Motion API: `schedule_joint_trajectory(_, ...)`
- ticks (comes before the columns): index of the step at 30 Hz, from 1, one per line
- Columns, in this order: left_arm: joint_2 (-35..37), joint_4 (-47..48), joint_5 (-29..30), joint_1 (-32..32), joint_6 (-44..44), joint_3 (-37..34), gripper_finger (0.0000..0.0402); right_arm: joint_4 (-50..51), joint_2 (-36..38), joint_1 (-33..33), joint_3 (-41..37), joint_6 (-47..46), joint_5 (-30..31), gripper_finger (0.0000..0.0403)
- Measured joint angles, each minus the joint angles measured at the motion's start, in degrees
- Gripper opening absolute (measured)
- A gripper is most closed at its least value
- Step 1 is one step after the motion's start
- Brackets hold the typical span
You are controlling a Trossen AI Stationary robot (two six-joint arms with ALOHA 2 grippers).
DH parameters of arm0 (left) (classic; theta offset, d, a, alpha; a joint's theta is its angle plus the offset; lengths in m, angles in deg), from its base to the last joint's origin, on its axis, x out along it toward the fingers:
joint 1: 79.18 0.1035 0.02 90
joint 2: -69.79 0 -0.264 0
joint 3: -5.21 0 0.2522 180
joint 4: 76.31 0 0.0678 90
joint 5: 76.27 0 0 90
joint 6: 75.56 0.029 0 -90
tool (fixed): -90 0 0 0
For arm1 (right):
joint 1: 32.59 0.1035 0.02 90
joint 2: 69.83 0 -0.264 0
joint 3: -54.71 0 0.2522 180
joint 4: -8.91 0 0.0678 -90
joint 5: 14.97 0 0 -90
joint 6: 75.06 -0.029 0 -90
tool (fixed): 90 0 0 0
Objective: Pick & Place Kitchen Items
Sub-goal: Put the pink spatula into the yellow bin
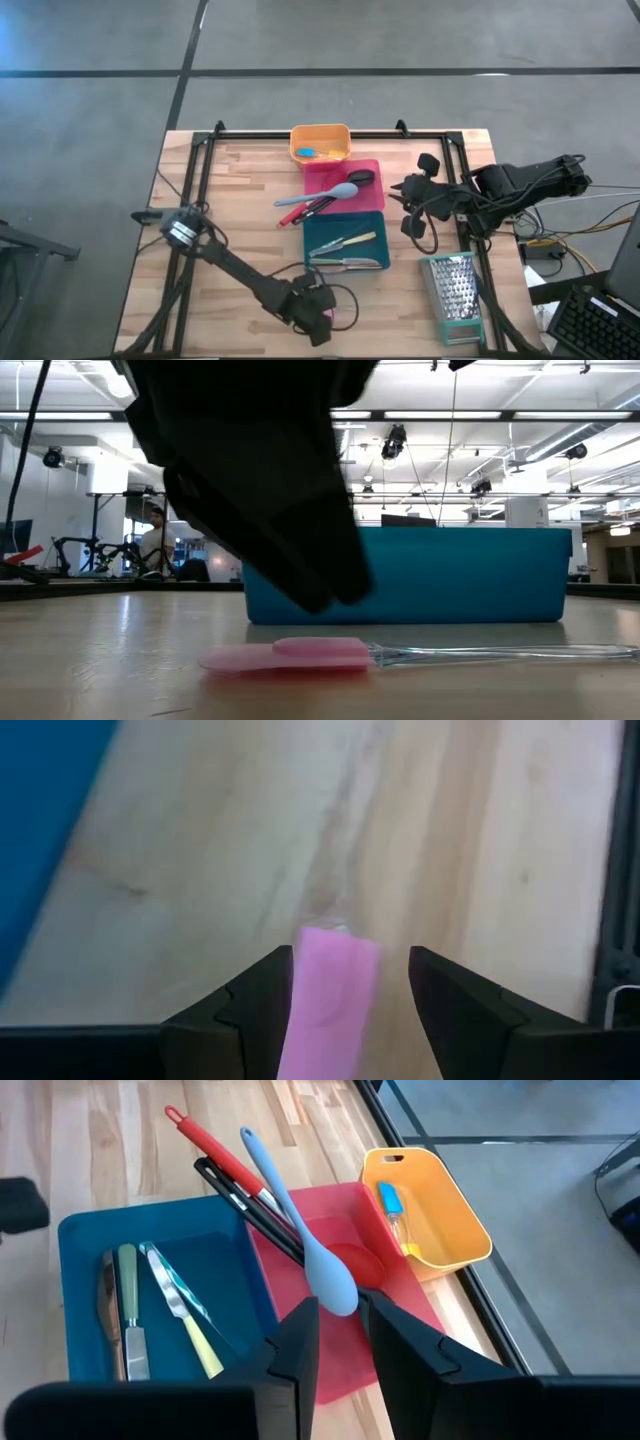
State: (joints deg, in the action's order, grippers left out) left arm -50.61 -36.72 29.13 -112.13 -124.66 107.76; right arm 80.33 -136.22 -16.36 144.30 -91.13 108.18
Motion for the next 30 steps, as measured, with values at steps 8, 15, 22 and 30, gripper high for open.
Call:
schedule_joint_trajectory(8,-4.07,5.59,0.16,-0.21,0.84,4.28,0.0204,0.56,0.00,0.00,-0.04,-0.28,-0.10,0.0116)
schedule_joint_trajectory(15,-5.20,7.41,1.96,-0.17,1.63,4.06,0.0204,0.64,0.00,-0.02,-0.20,-0.44,-0.11,0.0142)
schedule_joint_trajectory(22,-5.05,9.38,2.02,-0.26,5.03,5.66,0.0204,0.64,0.00,-0.02,-0.20,-0.46,-0.09,0.0158)
schedule_joint_trajectory(30,-4.93,9.82,2.08,0.52,5.02,4.72,0.0172,0.64,0.00,-0.02,-0.20,-0.44,-0.09,0.0167)
